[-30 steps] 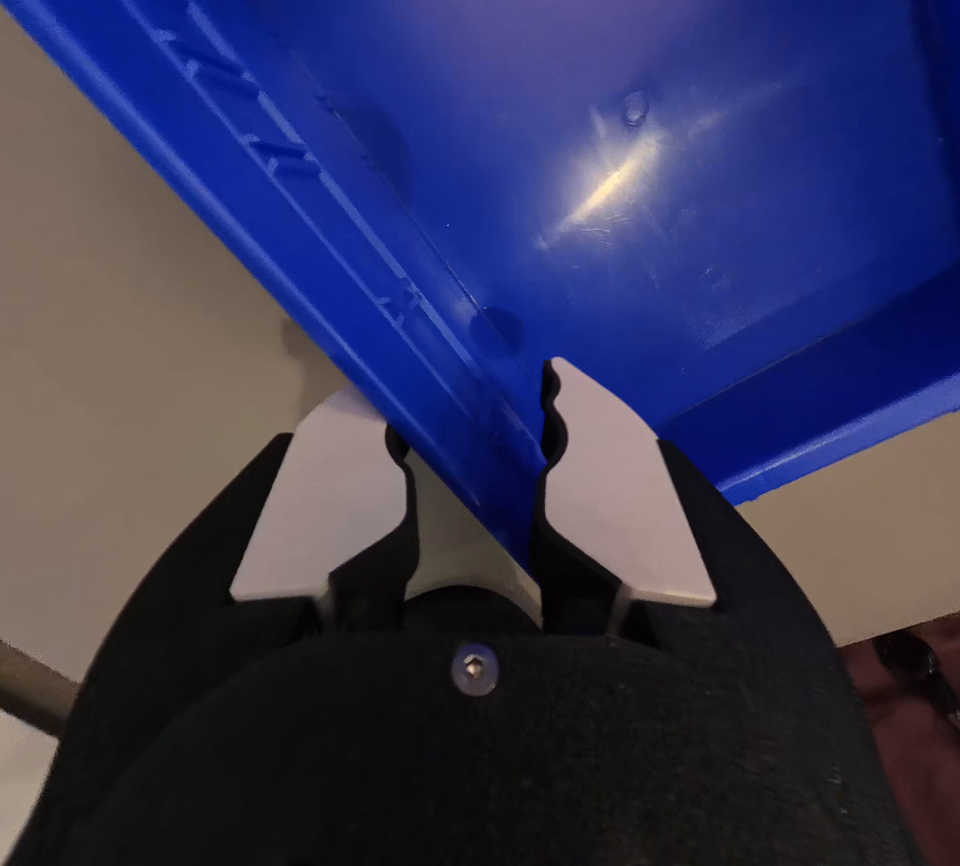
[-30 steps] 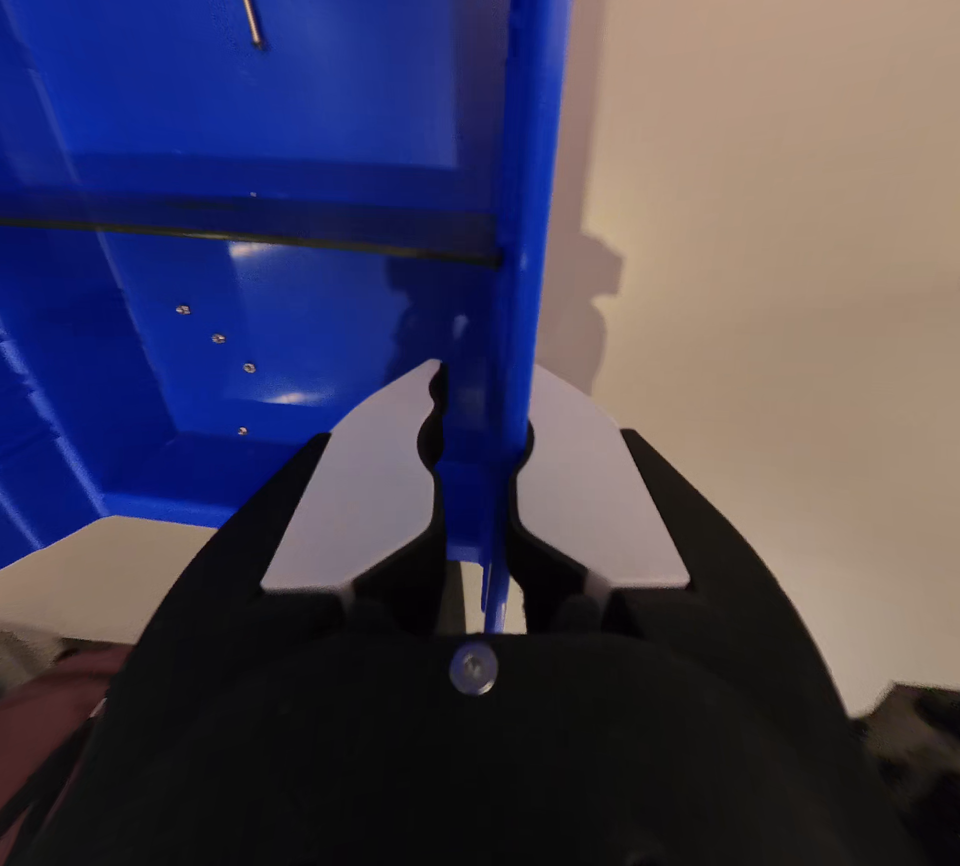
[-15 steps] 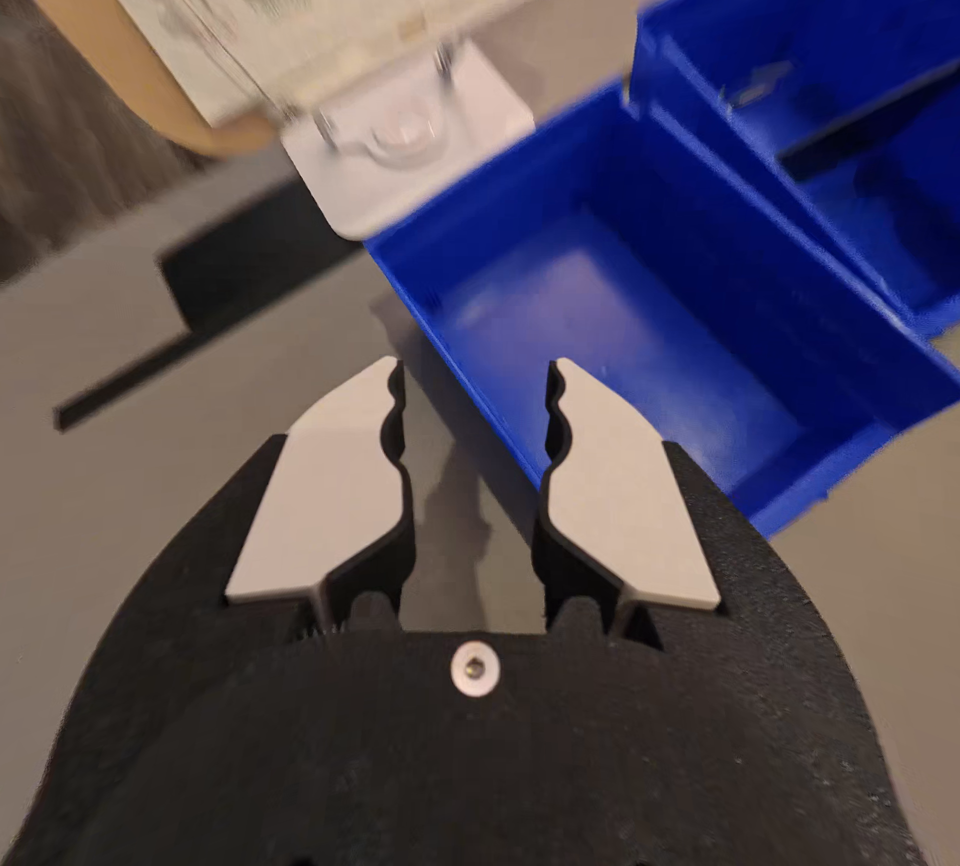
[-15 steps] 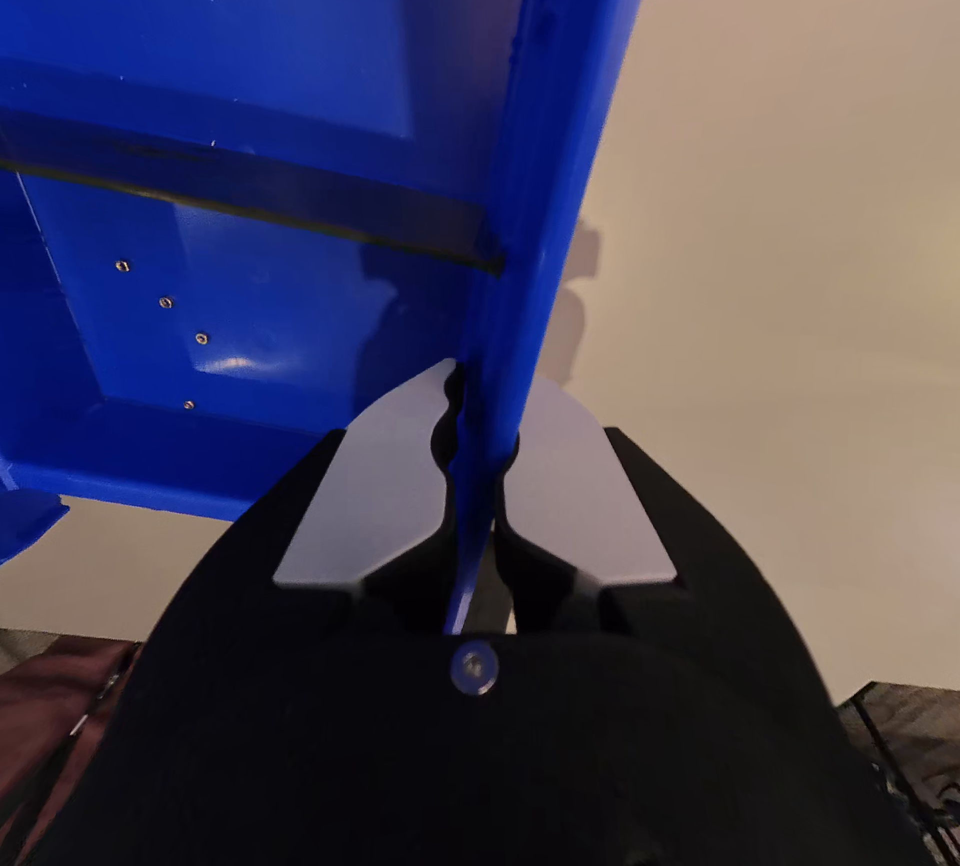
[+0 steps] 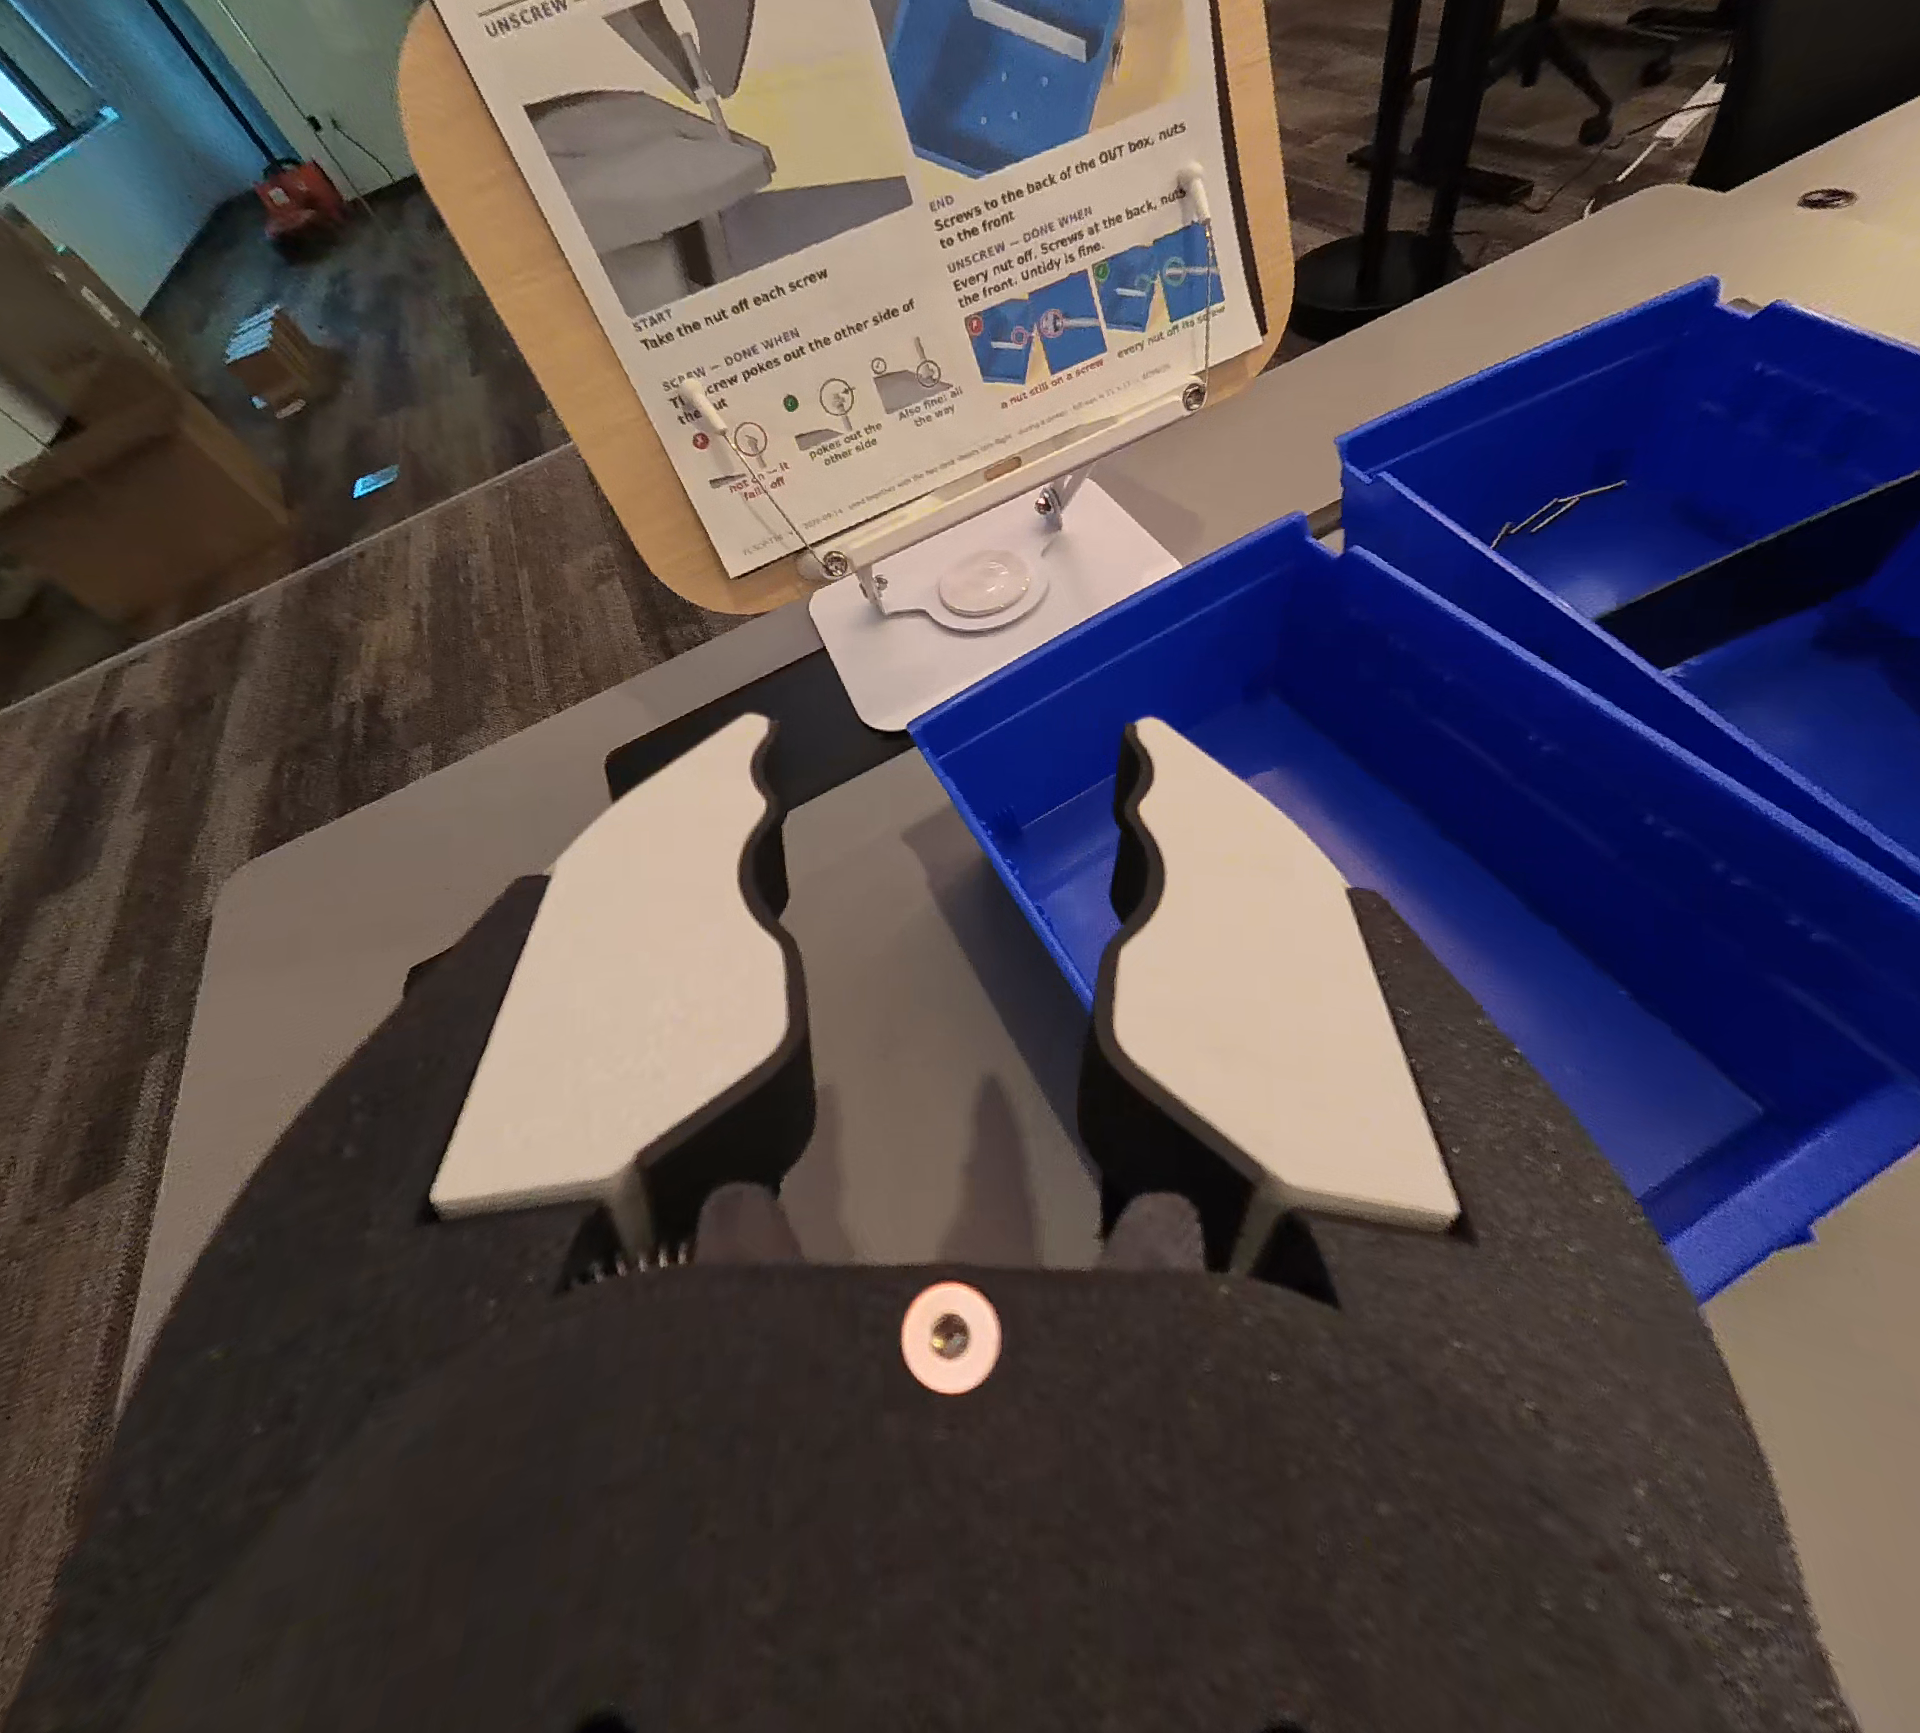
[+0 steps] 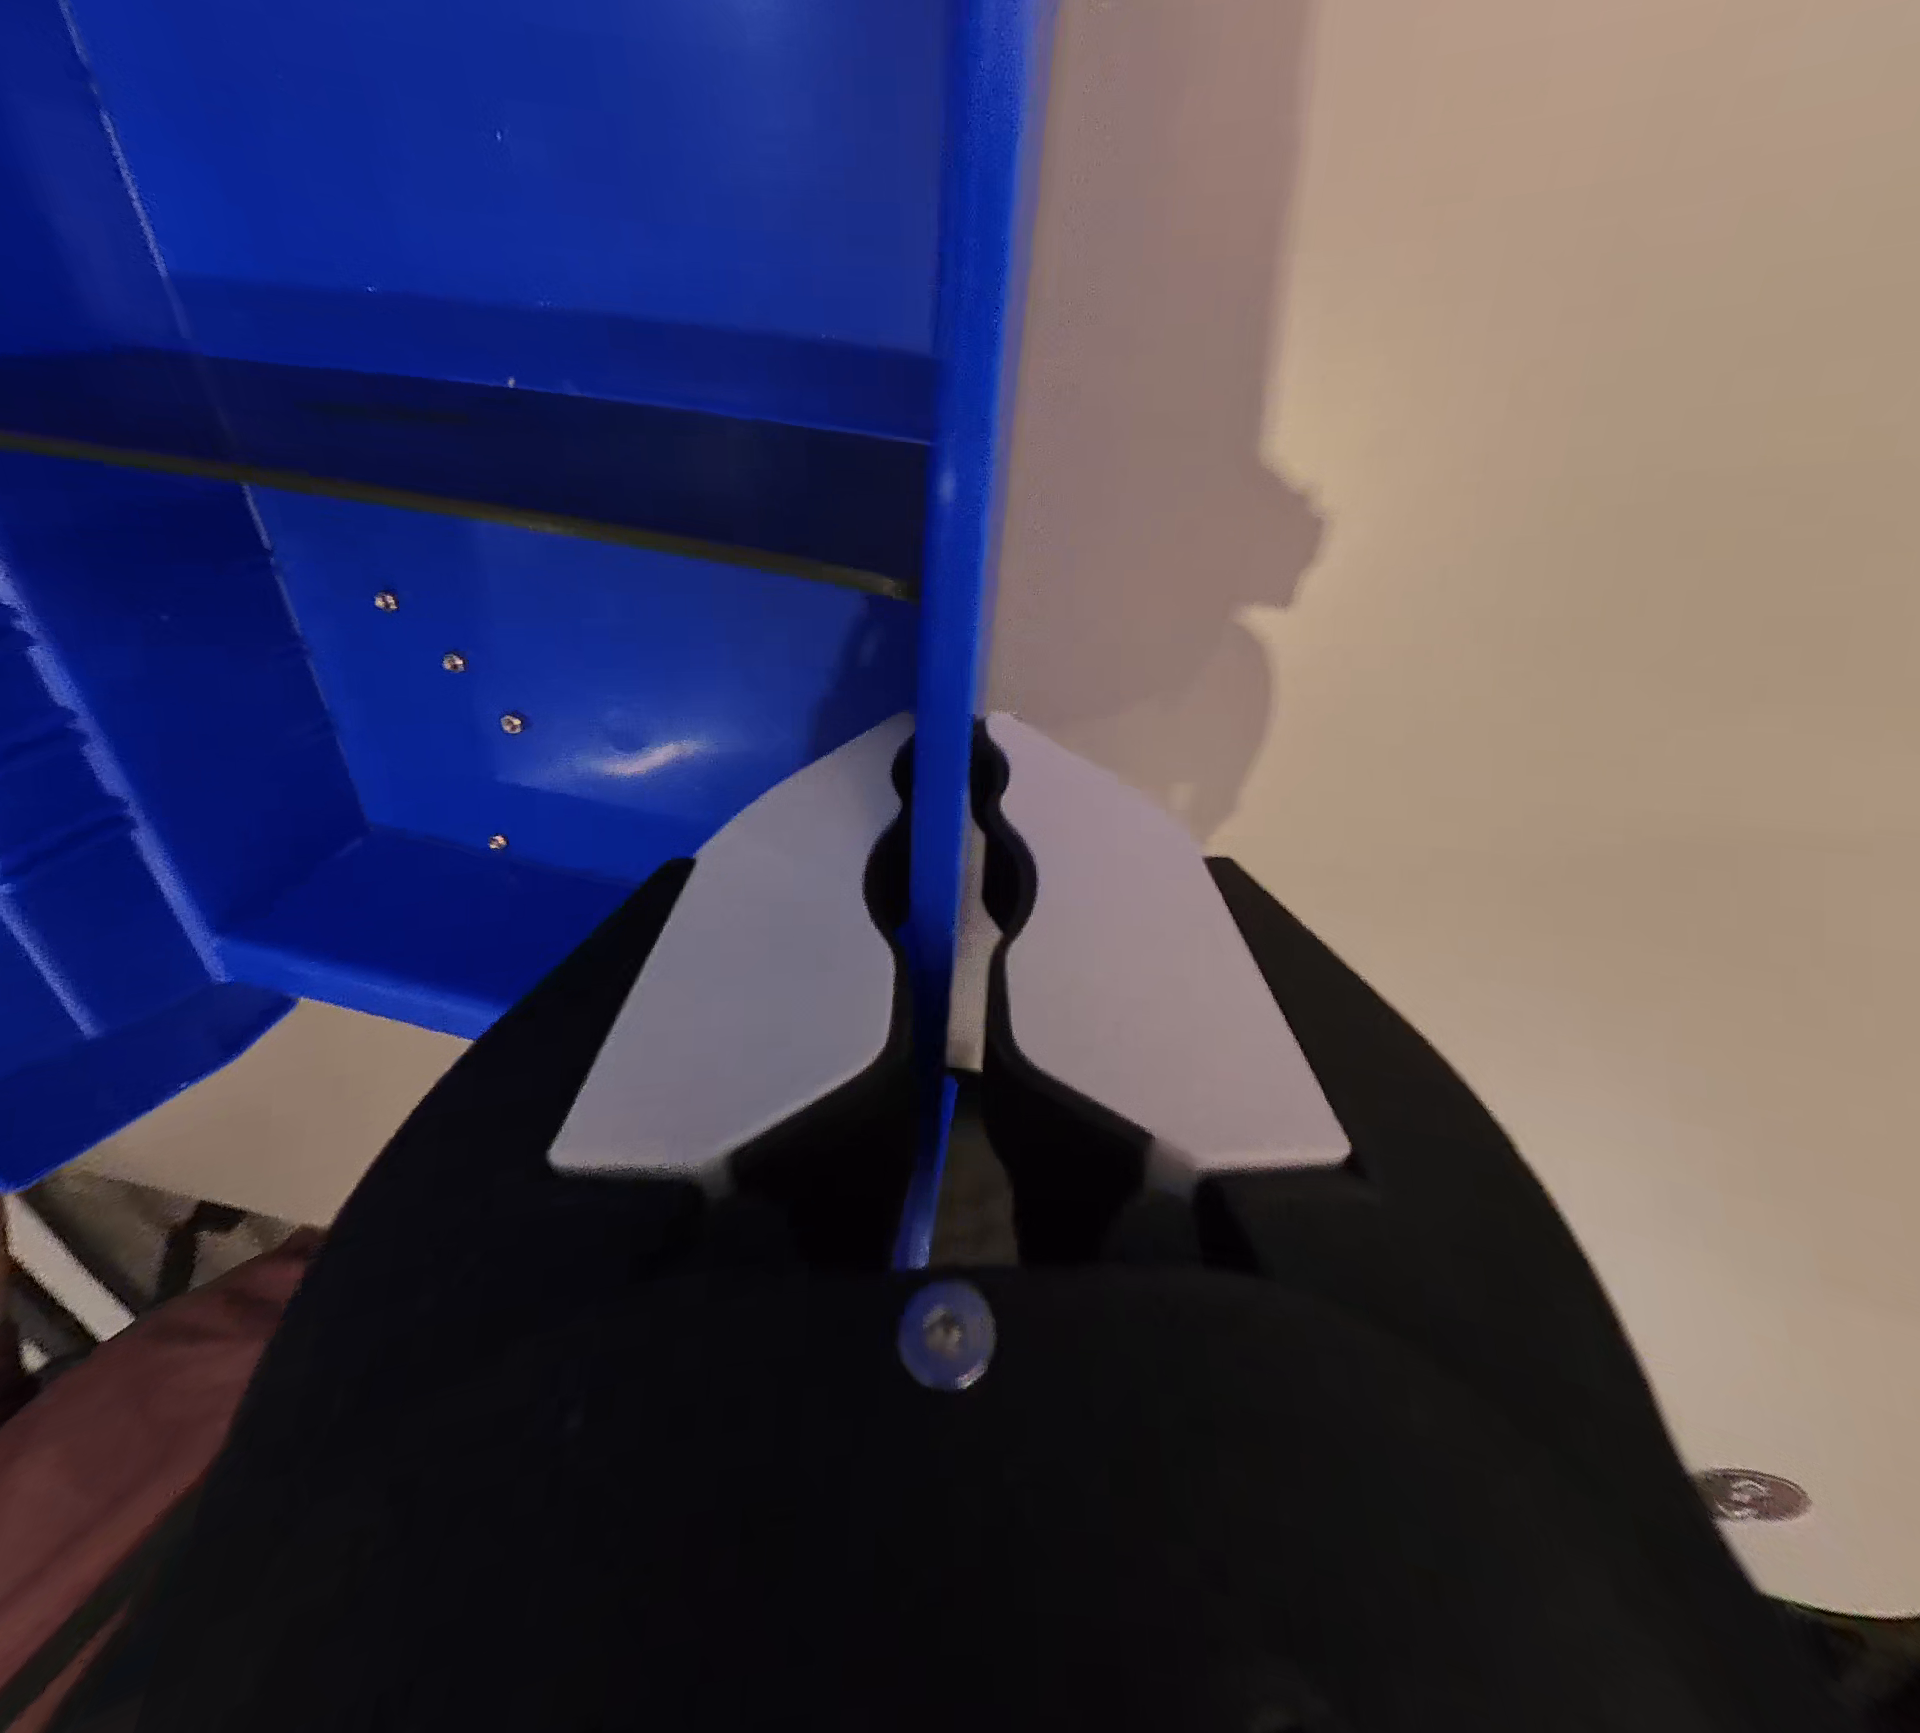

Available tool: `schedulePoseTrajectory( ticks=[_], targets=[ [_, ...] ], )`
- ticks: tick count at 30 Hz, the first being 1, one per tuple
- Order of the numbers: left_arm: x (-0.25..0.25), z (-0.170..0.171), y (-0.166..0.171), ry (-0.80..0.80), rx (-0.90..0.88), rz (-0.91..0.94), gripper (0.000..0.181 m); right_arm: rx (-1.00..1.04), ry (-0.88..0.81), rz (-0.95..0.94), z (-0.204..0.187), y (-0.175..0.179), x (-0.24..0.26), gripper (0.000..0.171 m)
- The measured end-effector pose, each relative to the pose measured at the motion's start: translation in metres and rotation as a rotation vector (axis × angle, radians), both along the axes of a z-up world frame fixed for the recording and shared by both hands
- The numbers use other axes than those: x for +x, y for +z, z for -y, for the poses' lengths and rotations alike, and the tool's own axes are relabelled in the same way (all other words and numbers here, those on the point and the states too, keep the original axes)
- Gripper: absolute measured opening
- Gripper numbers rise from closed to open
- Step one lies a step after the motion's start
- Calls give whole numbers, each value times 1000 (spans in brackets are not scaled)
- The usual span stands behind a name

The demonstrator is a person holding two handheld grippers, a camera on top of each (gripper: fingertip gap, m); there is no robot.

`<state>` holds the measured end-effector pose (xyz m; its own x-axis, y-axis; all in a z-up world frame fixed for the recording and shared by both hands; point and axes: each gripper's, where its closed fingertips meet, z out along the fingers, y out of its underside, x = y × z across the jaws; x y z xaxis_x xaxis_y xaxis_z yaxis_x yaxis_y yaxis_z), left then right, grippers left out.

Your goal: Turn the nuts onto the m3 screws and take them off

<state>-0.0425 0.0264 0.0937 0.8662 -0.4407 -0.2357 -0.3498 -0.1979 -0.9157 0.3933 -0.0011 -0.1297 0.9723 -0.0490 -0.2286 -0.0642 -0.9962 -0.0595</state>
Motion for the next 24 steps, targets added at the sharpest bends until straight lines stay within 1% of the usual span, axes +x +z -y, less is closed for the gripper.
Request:
schedulePoseTrajectory(
  ticks=[7, 15, 20, 24],
  targets=[
    [-15, 3, 8, 5, -17, 36, 62, -59, 1, -18, 22, 13, 22, 8],
    [-21, 8, 11, -5, -36, 46, 63, -141, 36, -26, 45, 40, 34, 10],
    [-19, 9, 9, -15, -46, 38, 63, -143, 52, 3, 50, 60, 40, 10],
    [-18, 9, 5, -23, -68, 23, 64, -121, 68, -1, 47, 86, 35, 11]
  ],
)
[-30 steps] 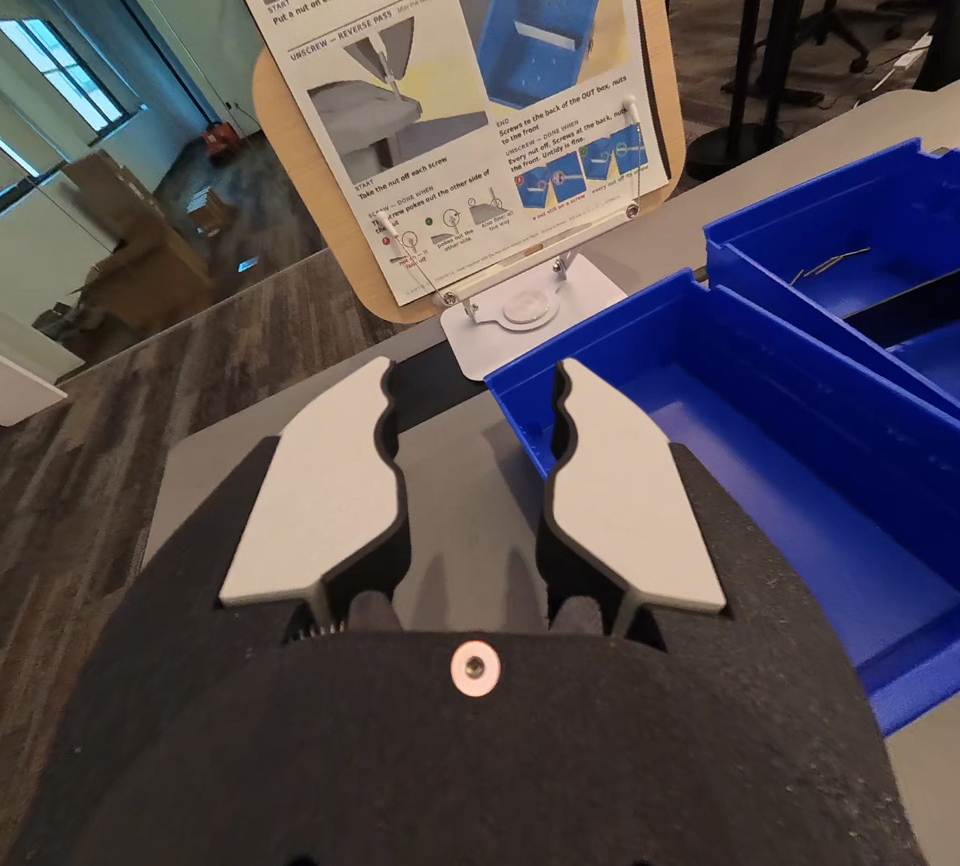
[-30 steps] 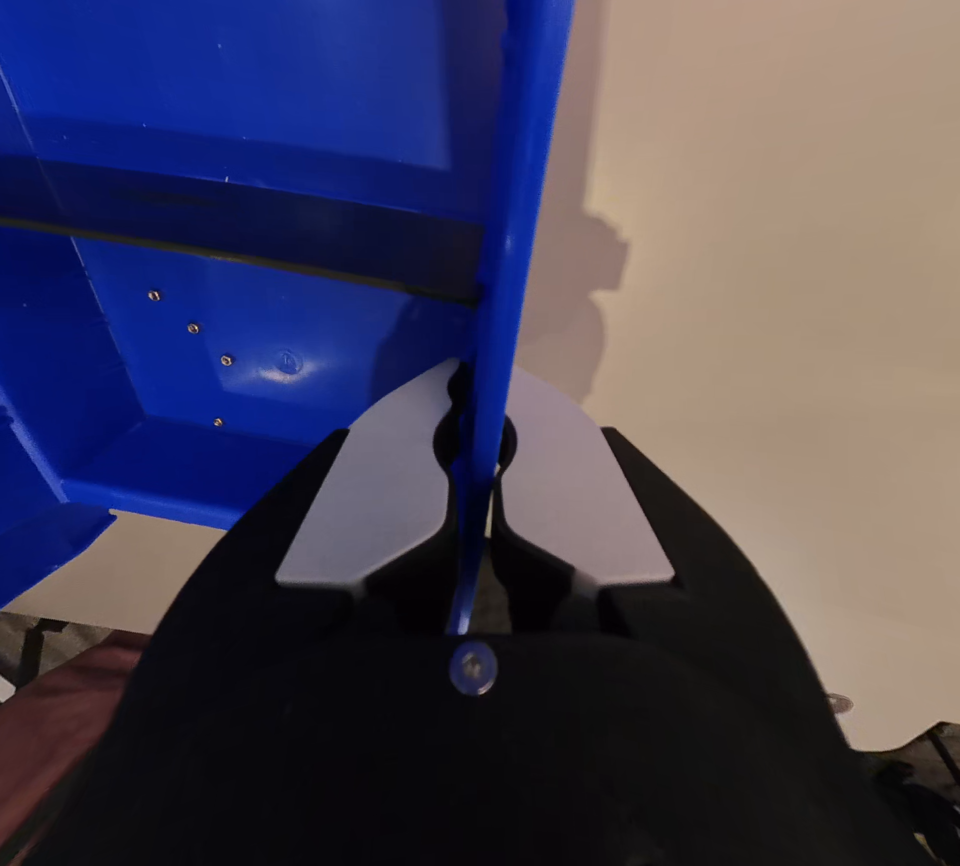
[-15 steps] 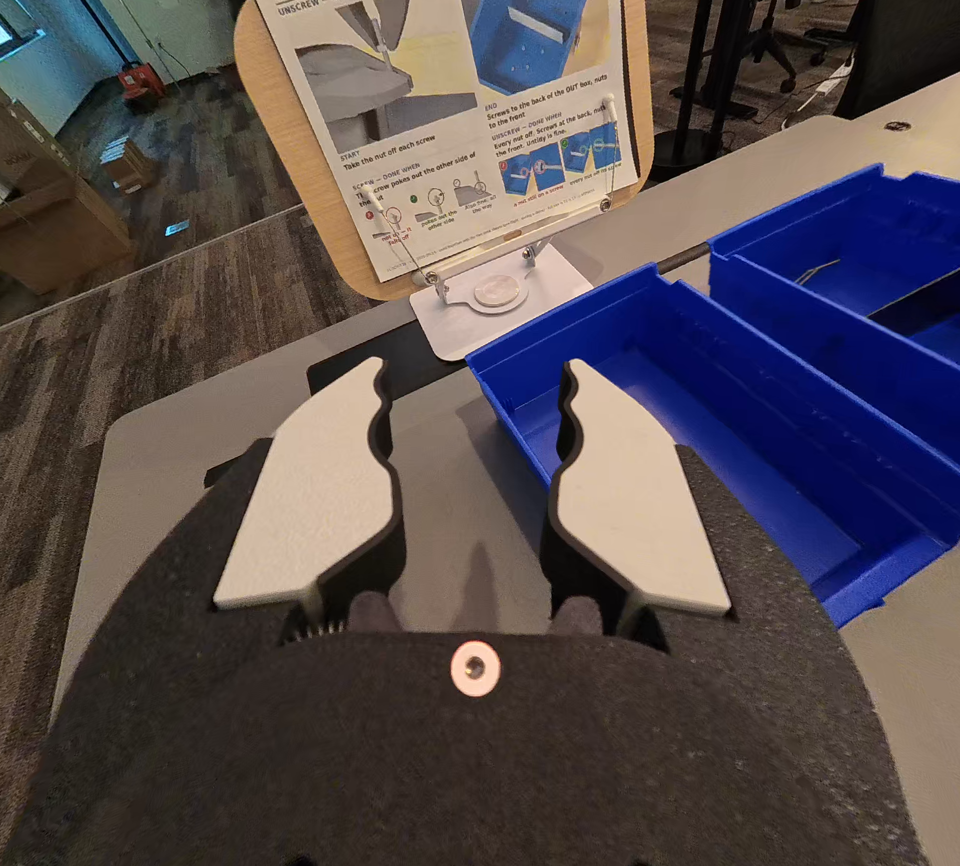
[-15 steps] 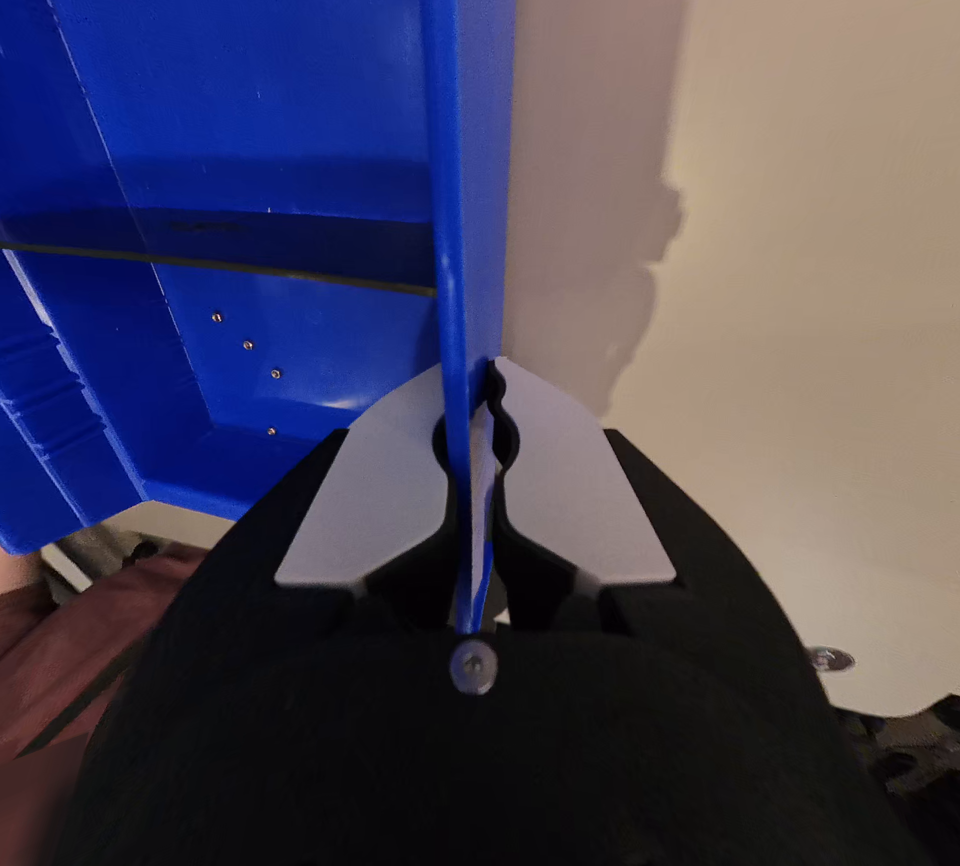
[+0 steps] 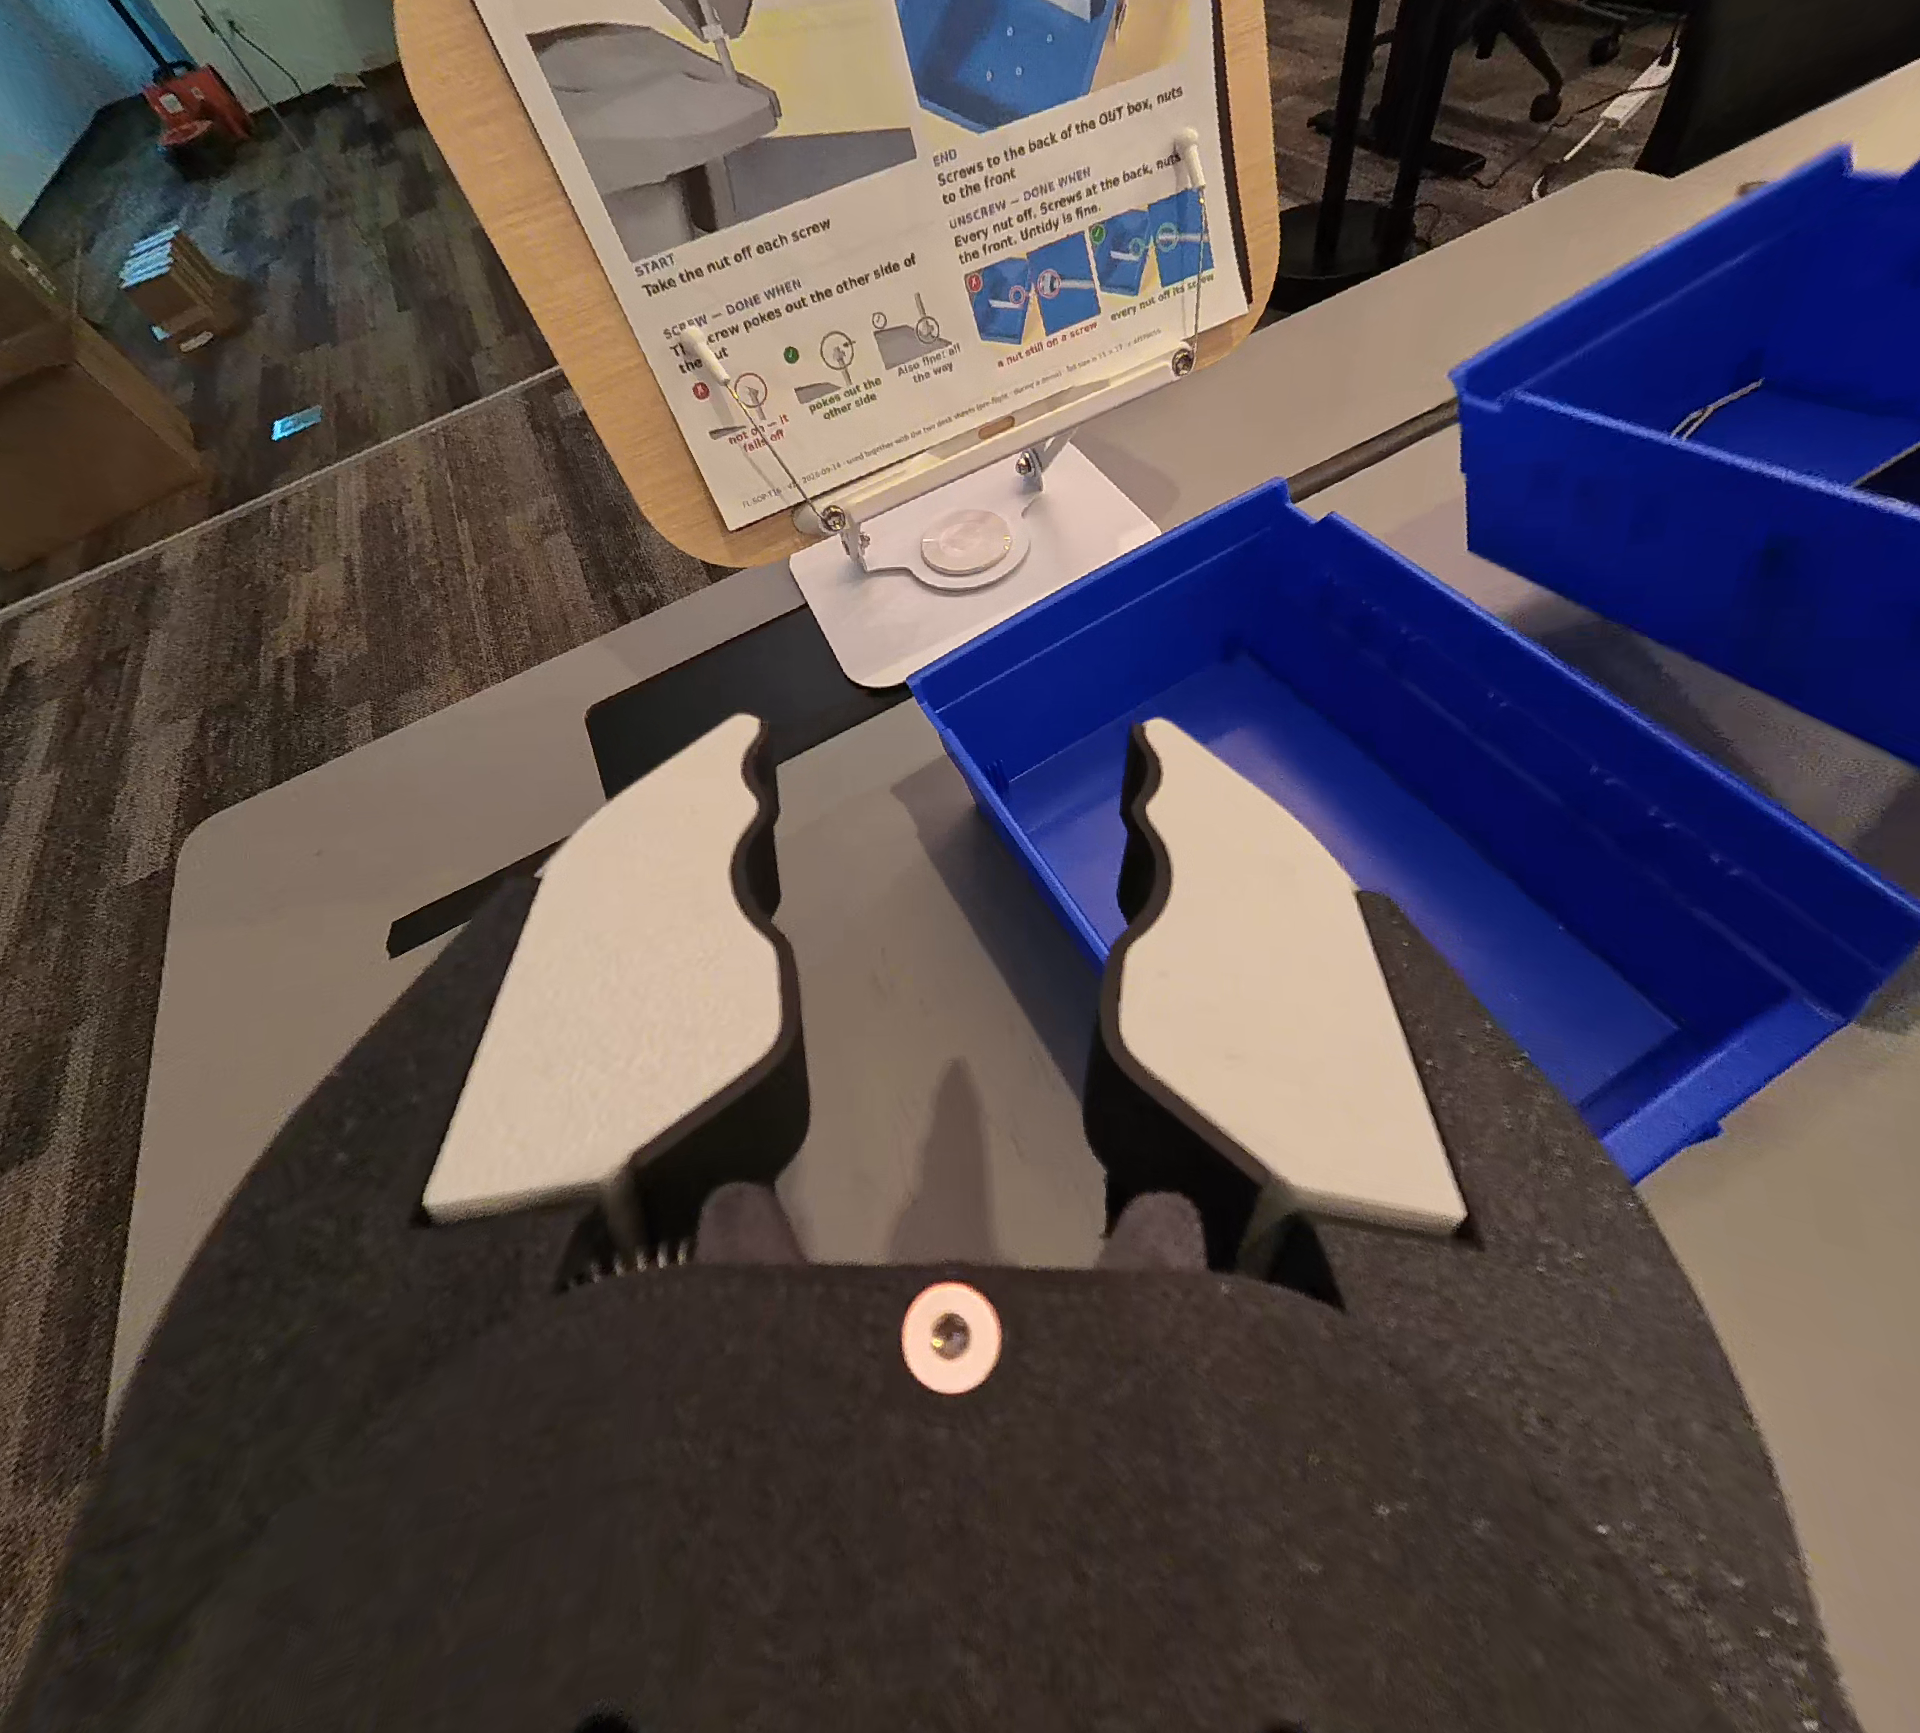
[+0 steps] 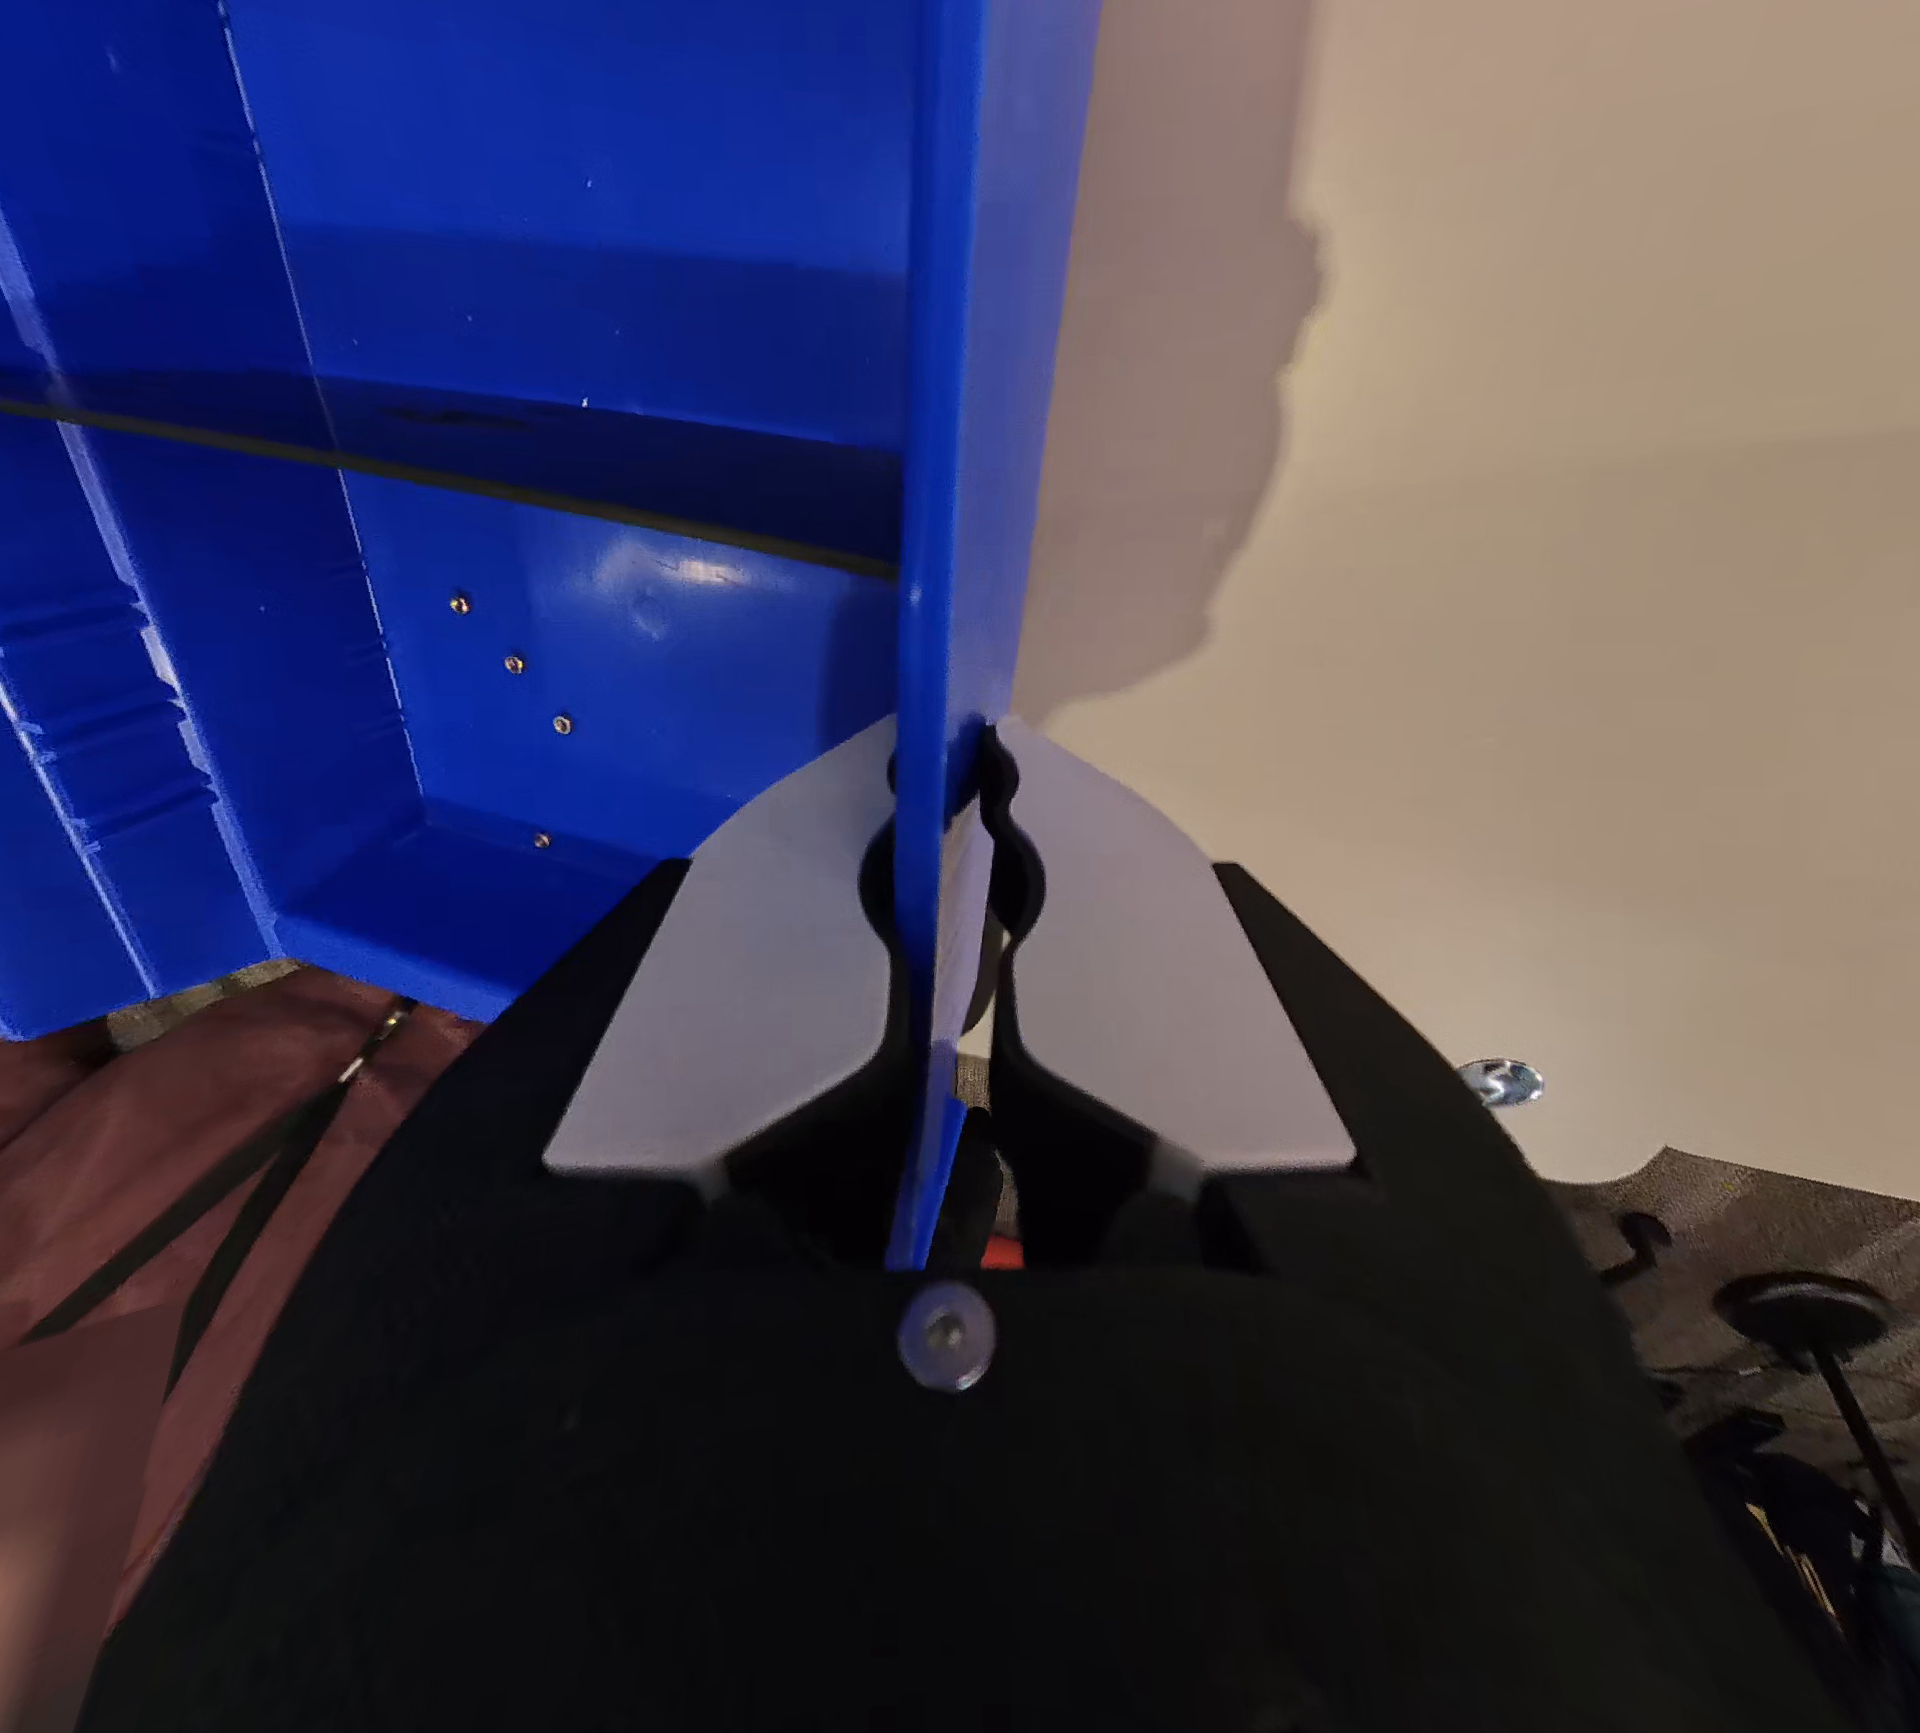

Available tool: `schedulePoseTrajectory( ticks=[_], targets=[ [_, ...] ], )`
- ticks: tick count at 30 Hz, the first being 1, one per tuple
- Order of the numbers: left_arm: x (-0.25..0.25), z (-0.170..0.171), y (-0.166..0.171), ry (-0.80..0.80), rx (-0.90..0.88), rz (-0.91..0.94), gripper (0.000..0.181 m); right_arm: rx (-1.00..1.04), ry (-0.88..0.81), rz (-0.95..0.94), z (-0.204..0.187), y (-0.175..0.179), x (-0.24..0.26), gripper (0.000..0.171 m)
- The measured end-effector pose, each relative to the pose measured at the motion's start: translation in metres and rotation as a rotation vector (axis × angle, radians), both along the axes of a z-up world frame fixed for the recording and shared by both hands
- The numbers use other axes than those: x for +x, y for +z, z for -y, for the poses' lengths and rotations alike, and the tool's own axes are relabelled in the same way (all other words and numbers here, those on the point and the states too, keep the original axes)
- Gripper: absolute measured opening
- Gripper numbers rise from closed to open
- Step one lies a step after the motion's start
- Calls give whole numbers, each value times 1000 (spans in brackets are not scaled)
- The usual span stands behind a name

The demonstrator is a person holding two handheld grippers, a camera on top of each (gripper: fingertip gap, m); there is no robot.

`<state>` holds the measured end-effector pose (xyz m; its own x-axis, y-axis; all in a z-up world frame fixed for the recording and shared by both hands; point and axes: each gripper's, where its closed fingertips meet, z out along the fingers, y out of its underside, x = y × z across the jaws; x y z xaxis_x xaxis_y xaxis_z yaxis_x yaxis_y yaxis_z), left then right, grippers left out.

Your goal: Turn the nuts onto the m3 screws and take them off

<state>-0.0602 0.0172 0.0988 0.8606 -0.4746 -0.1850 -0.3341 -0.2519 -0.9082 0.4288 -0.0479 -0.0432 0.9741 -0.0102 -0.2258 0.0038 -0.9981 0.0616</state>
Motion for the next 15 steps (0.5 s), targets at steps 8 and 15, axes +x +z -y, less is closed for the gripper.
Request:
schedulePoseTrajectory(
  ticks=[8, 15],
  targets=[
    [-14, 2, 5, 25, -5, 4, 64, 83, 98, 19, -34, 70, -48, 11],
    [-104, 10, 10, 216, -69, 15, 64, 132, 308, -31, -85, 79, -178, 14]
  ],
)
